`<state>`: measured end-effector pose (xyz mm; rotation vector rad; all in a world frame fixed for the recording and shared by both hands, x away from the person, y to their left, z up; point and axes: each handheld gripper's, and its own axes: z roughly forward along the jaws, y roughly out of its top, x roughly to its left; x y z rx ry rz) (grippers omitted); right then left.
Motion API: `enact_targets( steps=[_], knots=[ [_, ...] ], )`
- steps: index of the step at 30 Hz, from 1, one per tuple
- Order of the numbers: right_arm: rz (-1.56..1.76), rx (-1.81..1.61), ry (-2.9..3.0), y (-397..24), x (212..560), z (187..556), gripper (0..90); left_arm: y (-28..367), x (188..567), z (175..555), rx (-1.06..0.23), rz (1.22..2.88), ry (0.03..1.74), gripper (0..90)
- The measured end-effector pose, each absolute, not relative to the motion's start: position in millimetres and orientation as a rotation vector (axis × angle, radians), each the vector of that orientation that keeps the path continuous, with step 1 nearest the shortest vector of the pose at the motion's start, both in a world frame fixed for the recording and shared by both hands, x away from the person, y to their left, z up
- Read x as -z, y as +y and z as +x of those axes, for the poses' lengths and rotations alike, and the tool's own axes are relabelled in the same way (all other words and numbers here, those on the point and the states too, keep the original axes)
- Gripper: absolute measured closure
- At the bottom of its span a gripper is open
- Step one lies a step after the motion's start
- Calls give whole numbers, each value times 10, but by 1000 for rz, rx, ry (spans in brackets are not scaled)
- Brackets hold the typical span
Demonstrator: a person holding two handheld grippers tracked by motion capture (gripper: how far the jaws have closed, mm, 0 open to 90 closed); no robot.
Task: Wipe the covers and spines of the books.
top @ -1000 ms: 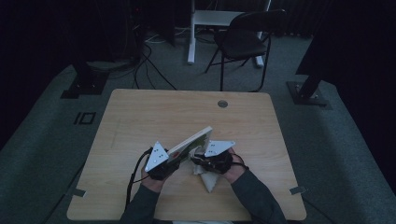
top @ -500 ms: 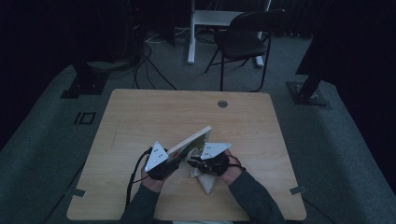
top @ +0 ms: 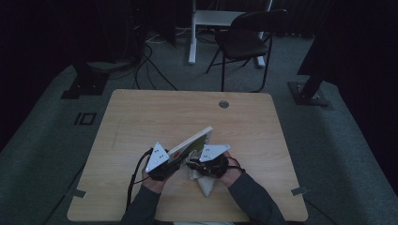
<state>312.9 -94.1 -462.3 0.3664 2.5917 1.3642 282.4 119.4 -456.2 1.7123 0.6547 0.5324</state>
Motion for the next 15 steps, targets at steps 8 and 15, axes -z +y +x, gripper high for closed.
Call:
enact_targets(
  steps=[8,15],
  knots=[
    [350,-1376,2598,-912,4616,3102,832,1191,4562,2824,-531,1711,654,779],
    [344,-1382,2604,-896,4611,3095,833,1187,4565,2825,-532,1713,654,779]
  ],
)
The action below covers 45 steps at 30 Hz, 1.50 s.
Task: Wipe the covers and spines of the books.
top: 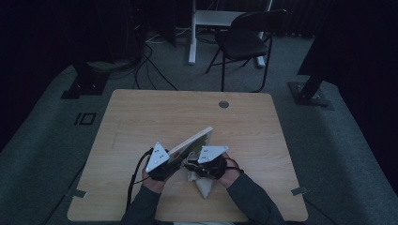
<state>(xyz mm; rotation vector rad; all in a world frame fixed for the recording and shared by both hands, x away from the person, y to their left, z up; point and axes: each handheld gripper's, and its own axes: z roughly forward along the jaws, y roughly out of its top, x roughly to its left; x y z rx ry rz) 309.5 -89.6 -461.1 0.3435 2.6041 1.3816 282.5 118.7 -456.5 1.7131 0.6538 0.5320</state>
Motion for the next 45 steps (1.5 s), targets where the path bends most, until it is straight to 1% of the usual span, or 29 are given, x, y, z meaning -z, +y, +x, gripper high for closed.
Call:
enact_targets(
  steps=[45],
  knots=[
    [303,-1434,2640,-784,4623,3028,833,1161,4573,2822,-544,1712,661,779]
  ],
)
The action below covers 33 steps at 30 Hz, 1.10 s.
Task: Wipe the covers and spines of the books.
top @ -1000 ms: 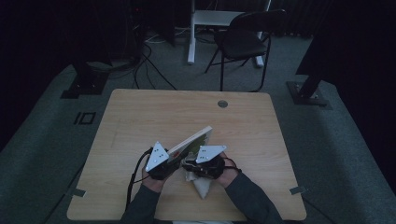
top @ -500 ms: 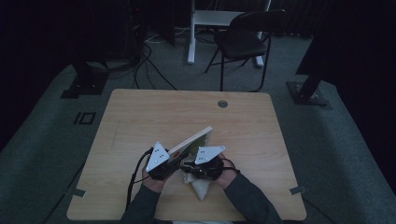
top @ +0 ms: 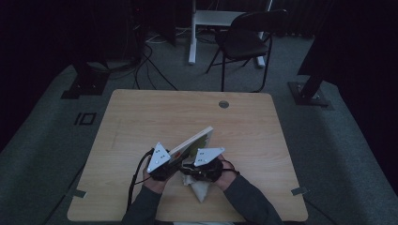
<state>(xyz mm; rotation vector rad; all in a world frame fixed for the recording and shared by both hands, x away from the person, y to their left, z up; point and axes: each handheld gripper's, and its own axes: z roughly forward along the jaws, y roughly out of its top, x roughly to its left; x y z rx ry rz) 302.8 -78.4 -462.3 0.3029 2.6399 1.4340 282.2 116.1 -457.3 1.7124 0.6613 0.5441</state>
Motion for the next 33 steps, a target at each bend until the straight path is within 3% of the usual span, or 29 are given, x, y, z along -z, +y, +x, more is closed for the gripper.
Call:
enact_targets(
  steps=[33],
  knots=[
    [246,-1432,2694,-617,4710,2952,833,1149,4589,2827,-549,1665,714,779]
  ],
)
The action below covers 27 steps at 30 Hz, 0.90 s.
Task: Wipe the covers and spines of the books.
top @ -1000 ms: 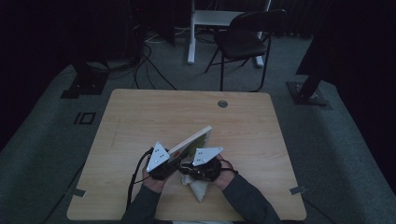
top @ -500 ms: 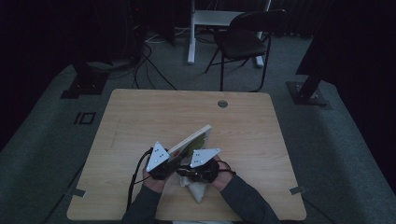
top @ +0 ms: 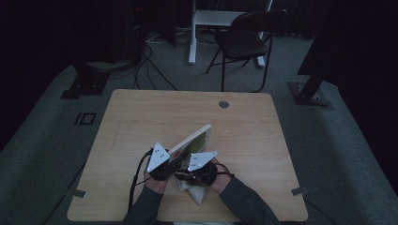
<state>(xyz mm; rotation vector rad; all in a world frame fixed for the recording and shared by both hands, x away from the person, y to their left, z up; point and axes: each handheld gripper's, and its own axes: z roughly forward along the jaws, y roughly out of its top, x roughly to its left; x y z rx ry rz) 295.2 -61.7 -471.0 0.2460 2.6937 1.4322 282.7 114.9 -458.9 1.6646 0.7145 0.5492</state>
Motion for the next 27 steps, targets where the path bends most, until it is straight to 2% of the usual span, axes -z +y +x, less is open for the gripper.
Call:
enact_targets(
  steps=[15,27],
  knots=[
    [226,-1399,2730,-579,4768,2933,833,1193,4562,2842,-555,1639,735,778],
    [312,-1389,2694,-752,4773,3046,832,1300,4502,2832,-576,1625,732,779]
  ],
)
